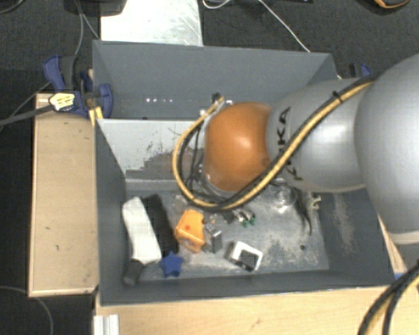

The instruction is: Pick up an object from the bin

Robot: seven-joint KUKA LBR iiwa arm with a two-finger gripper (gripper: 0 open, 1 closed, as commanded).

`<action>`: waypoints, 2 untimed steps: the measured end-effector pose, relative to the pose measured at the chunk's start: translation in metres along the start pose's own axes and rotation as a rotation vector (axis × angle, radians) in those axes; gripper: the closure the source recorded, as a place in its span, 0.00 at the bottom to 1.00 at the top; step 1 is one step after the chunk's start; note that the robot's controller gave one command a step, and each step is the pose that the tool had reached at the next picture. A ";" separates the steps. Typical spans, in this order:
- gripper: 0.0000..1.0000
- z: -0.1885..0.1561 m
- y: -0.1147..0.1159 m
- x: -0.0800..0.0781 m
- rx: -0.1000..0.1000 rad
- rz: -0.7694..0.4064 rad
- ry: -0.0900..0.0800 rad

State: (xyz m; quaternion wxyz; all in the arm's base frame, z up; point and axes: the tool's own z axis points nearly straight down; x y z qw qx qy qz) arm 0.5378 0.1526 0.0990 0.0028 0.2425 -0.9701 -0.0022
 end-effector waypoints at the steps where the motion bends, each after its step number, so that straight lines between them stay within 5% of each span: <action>1: 0.00 0.026 -0.010 -0.038 0.005 -0.272 -0.014; 2: 1.00 0.022 -0.012 -0.019 0.000 0.028 -0.017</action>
Offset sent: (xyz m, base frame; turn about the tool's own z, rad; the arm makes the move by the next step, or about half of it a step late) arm 0.0177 -0.0037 -0.0290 0.0271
